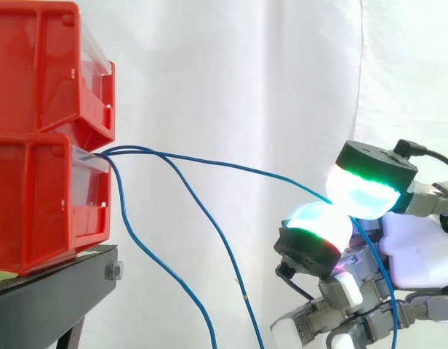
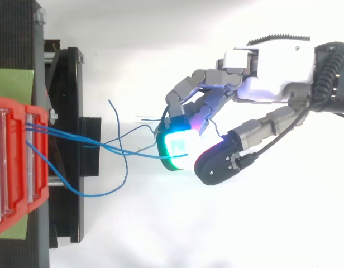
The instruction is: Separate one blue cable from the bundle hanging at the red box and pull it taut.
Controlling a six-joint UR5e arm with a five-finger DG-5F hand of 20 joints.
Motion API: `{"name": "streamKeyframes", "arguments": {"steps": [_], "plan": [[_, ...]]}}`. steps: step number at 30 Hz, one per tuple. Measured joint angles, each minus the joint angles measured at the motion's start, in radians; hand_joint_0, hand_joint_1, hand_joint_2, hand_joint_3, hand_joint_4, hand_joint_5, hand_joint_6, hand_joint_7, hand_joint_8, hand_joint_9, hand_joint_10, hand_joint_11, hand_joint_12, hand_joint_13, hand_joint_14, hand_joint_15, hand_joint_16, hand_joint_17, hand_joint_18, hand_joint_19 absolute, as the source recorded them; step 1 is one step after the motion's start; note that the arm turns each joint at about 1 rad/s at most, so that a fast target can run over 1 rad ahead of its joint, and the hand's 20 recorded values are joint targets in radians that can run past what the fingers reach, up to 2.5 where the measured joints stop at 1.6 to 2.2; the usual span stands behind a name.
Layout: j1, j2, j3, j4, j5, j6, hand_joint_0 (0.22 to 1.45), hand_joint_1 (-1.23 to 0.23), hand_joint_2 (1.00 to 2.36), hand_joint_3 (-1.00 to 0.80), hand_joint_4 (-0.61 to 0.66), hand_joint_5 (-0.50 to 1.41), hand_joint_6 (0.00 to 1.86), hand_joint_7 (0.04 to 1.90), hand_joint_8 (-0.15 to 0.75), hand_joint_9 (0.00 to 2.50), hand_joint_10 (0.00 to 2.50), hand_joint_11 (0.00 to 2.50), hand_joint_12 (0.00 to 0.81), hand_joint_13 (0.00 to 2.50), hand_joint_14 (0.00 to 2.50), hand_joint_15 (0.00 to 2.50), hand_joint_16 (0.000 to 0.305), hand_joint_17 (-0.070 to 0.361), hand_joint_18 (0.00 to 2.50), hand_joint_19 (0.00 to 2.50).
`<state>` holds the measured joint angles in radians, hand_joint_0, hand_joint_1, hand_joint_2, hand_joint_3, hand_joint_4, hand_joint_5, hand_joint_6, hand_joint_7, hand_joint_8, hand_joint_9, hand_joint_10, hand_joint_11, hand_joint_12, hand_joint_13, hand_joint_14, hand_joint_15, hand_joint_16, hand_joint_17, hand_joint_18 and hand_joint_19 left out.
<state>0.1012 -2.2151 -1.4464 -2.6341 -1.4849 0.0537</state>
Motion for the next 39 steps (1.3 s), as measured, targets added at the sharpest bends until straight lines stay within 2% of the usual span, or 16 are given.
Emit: {"name": "streamKeyframes", "arguments": {"steps": [19, 39], "plan": [[0.000, 0.000, 0.000, 0.000, 0.000, 0.000, 0.65, -0.79, 1.05, 0.01, 0.00, -0.10, 0.92, 1.26, 0.402, 0.95, 0.01, 0.70, 0.409, 0.56, 0.01, 0.31, 0.059, 0.133, 0.63, 0.48], [0.000, 0.000, 0.000, -0.001, 0.000, 0.000, 0.66, -0.80, 1.01, 0.03, 0.00, -0.10, 0.92, 1.26, 0.403, 0.97, 0.01, 0.72, 0.405, 0.57, 0.01, 0.32, 0.058, 0.131, 0.63, 0.49]]}}
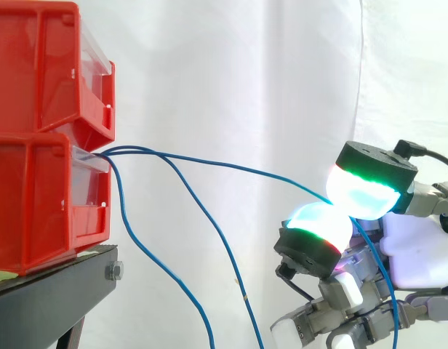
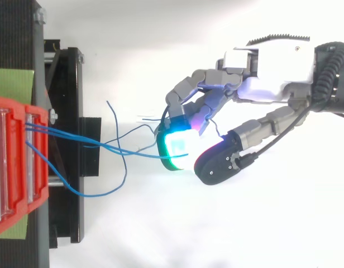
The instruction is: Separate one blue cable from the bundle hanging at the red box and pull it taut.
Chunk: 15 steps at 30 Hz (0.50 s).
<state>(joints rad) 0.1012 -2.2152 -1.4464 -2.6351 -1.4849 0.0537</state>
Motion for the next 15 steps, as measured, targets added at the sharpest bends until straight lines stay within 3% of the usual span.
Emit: {"name": "streamKeyframes", "arguments": {"steps": [15], "plan": [[0.000, 0.000, 0.000, 0.000, 0.000, 0.000, 0.66, -0.80, 1.00, 0.04, 0.00, -0.10, 0.92, 1.26, 0.403, 0.97, 0.01, 0.72, 0.404, 0.57, 0.01, 0.31, 0.058, 0.131, 0.64, 0.49]]}}
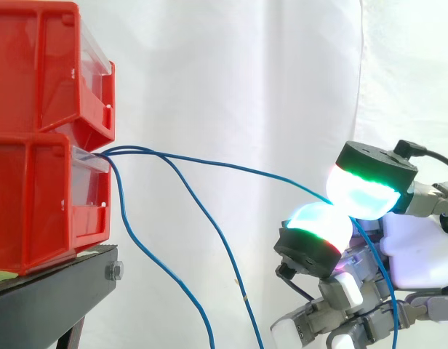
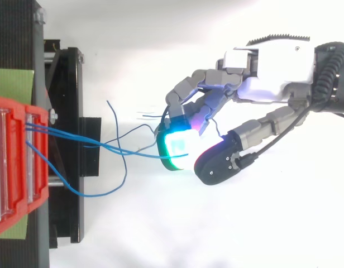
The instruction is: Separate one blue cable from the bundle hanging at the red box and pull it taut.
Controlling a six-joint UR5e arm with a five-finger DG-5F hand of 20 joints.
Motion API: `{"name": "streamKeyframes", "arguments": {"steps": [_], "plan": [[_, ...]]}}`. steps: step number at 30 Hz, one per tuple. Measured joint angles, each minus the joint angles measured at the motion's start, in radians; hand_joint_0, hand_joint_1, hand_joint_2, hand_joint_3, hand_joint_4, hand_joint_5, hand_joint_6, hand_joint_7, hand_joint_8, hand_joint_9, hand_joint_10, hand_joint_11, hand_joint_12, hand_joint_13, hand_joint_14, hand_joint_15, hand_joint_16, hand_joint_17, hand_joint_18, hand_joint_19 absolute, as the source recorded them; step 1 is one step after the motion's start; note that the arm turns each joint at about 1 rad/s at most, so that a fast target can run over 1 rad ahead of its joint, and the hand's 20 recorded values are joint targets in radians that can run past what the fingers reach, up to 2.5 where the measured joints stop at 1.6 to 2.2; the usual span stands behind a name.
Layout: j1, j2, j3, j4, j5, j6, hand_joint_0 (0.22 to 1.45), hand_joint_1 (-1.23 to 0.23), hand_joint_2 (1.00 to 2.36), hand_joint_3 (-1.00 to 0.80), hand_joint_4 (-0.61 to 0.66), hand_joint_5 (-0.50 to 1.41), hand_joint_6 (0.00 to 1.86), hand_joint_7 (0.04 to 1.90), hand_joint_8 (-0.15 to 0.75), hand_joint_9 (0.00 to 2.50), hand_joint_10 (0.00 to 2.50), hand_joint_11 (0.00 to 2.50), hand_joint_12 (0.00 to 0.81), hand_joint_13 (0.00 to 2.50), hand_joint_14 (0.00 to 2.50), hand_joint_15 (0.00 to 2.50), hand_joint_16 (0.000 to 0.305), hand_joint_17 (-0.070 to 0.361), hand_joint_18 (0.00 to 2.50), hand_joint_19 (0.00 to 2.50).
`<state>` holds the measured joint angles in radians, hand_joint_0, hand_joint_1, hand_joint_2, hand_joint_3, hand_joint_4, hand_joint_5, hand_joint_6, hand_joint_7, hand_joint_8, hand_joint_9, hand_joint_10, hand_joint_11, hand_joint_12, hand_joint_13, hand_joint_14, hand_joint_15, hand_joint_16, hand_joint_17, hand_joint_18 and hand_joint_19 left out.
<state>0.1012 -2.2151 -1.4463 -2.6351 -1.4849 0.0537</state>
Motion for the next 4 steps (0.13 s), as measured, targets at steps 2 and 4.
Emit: {"name": "streamKeyframes", "arguments": {"steps": [2, 4], "plan": [[0.000, 0.000, 0.000, 0.000, 0.000, 0.000, 0.66, -0.80, 1.00, 0.04, 0.00, -0.10, 0.92, 1.26, 0.405, 0.97, 0.01, 0.72, 0.404, 0.57, 0.01, 0.32, 0.058, 0.131, 0.64, 0.49], [0.000, 0.000, 0.000, 0.000, 0.000, 0.000, 0.66, -0.80, 1.00, 0.04, 0.00, -0.10, 0.92, 1.26, 0.405, 0.98, 0.01, 0.72, 0.405, 0.57, 0.01, 0.31, 0.058, 0.131, 0.64, 0.49]]}}
